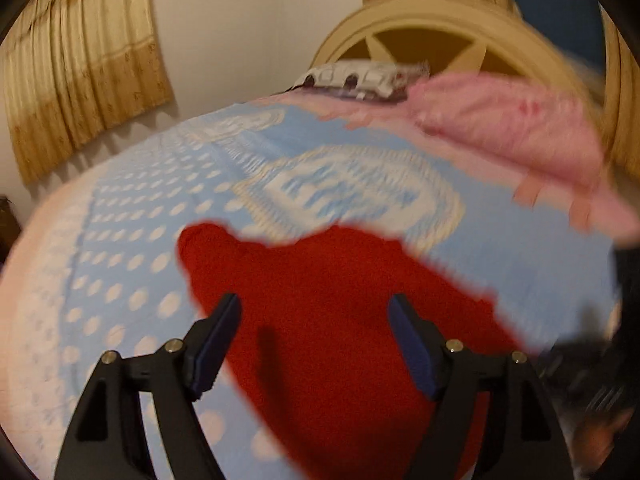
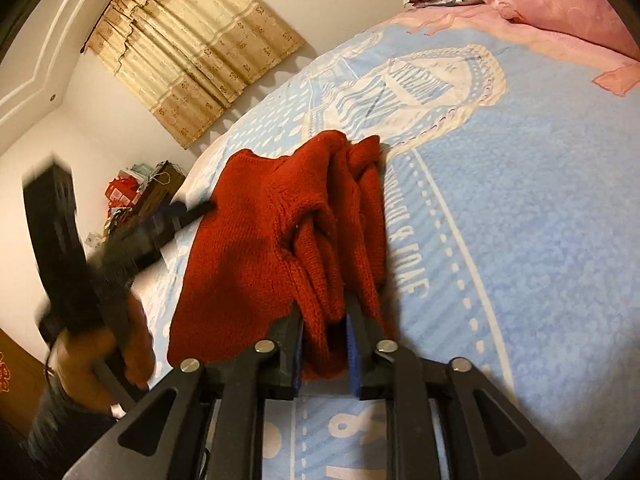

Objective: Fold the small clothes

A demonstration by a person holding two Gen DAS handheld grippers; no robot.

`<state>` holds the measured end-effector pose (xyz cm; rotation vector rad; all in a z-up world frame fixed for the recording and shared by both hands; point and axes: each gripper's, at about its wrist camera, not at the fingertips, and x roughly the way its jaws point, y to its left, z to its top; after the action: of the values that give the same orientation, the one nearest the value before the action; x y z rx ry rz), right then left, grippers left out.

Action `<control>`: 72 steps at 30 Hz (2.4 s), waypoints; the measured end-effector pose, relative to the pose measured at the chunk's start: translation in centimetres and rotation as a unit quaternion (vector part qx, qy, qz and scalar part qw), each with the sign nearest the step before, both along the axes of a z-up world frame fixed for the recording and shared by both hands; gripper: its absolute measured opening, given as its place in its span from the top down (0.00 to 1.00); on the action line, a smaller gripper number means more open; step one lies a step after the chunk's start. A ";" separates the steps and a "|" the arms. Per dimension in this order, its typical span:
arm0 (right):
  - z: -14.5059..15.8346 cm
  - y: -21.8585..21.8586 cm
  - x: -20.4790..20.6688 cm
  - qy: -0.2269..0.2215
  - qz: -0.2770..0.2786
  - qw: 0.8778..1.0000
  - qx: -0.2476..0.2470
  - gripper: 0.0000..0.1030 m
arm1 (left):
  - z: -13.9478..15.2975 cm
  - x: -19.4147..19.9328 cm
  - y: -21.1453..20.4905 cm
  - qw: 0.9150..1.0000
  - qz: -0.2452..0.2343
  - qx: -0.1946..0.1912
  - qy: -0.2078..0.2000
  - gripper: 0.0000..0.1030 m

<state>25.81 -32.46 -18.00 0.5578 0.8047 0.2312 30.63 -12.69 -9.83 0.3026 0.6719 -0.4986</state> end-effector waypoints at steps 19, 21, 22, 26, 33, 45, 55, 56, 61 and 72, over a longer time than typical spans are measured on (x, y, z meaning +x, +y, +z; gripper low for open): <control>1.9 2.9 9.4 0.030 0.055 0.992 -0.112 0.79 | -4.2 -1.6 1.0 0.998 0.027 -0.049 0.026 0.13; 2.6 2.5 8.3 0.012 0.049 0.990 -0.132 0.81 | -3.7 -2.3 1.6 0.998 0.024 -0.052 0.015 0.12; 2.8 2.2 7.8 0.006 0.042 0.989 -0.141 0.81 | -3.3 -2.8 2.0 0.998 0.023 -0.053 0.002 0.11; 1.0 1.3 8.4 0.032 0.030 0.991 -0.128 0.80 | -4.1 -2.5 2.1 0.999 0.032 -0.039 0.005 0.01; 4.2 3.0 7.8 -0.004 0.014 0.977 -0.215 0.48 | -4.9 -2.0 3.1 0.995 0.048 -0.079 0.033 0.00; 1.7 7.0 14.5 0.059 0.131 0.964 -0.224 0.48 | -5.5 -1.6 3.2 0.993 0.045 -0.092 0.061 0.00; 3.0 6.4 11.4 0.017 0.102 0.966 -0.237 0.48 | -6.0 -1.0 3.7 0.988 0.037 -0.118 0.097 0.00; 3.5 6.7 10.3 0.001 0.107 0.964 -0.242 0.48 | -6.0 -1.0 3.7 0.988 0.038 -0.118 0.095 0.00; 4.5 8.0 4.5 -0.052 0.145 0.947 -0.282 0.48 | -6.1 -1.0 3.8 0.987 0.039 -0.121 0.098 0.00; 2.6 7.0 1.9 -0.036 0.182 0.933 -0.308 0.47 | -6.0 -0.9 4.1 0.985 0.034 -0.125 0.110 0.00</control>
<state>27.74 -25.42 -15.44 -0.1975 0.8532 0.3190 29.76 -8.63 -15.83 -0.0125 0.8213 -0.5501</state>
